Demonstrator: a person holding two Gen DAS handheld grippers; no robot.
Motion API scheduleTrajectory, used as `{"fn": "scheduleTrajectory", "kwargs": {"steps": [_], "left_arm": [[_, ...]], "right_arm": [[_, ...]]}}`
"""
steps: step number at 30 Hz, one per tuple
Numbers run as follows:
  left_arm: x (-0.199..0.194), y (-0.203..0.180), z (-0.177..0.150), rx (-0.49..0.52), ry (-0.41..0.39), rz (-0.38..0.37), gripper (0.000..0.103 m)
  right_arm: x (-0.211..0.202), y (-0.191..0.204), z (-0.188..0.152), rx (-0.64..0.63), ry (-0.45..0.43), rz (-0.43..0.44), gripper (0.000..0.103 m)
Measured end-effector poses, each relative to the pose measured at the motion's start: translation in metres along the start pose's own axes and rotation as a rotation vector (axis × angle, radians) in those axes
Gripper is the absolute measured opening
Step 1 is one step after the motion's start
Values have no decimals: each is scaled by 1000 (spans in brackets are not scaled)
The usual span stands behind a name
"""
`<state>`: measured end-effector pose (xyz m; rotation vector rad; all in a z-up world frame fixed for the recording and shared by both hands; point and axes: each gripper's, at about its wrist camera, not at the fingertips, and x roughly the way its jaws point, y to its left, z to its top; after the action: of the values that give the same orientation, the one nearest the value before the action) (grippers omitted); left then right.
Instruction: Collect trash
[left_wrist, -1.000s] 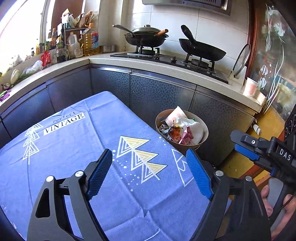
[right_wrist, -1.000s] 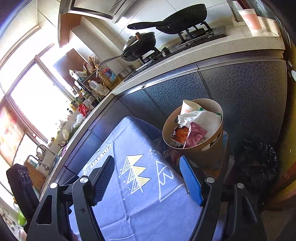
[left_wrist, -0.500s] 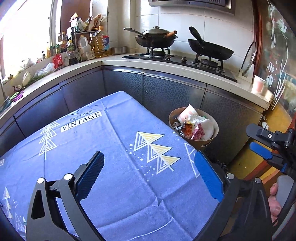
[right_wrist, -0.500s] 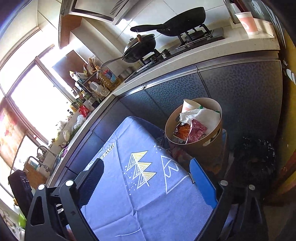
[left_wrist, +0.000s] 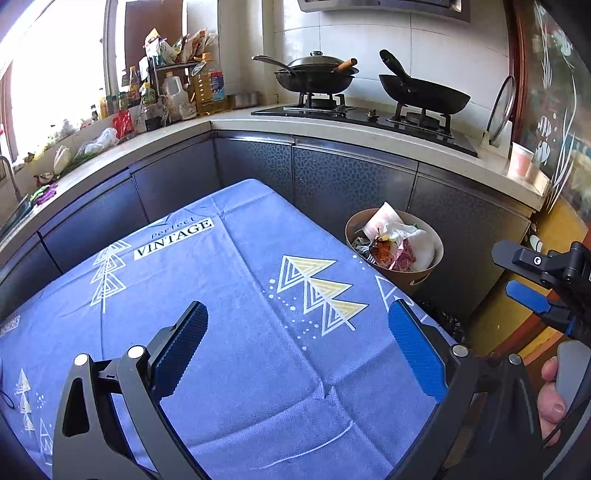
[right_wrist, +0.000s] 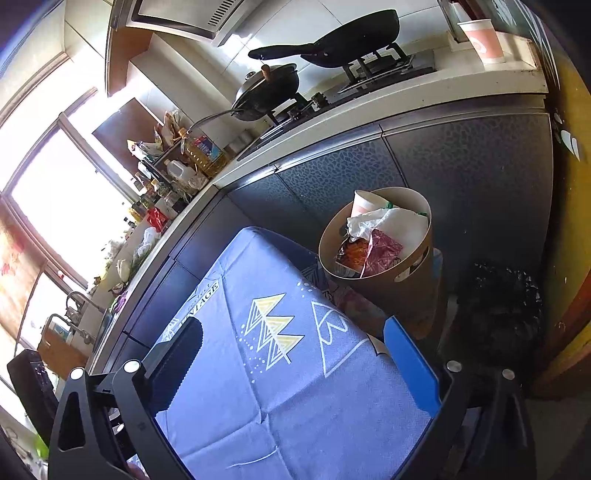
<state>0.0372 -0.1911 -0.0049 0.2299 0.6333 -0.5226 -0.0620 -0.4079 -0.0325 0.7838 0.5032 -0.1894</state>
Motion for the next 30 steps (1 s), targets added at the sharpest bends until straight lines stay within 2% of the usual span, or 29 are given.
{"fn": "scheduleTrajectory", "kwargs": {"steps": [10, 20, 25, 28, 30], "left_arm": [[1, 0, 4, 33, 16, 58, 97], [4, 8, 3, 11, 40, 33, 97], [4, 8, 4, 17, 38, 61, 97], [0, 7, 4, 28, 11, 123, 97], [-1, 5, 5, 43, 1, 139, 97]], "right_arm": [[0, 4, 2, -22, 15, -4, 99], [-3, 8, 3, -39, 13, -3, 99], [-2, 8, 4, -41, 16, 0, 99], [-3, 9, 4, -46, 12, -1, 99], [-2, 10, 4, -49, 15, 3, 99]]}}
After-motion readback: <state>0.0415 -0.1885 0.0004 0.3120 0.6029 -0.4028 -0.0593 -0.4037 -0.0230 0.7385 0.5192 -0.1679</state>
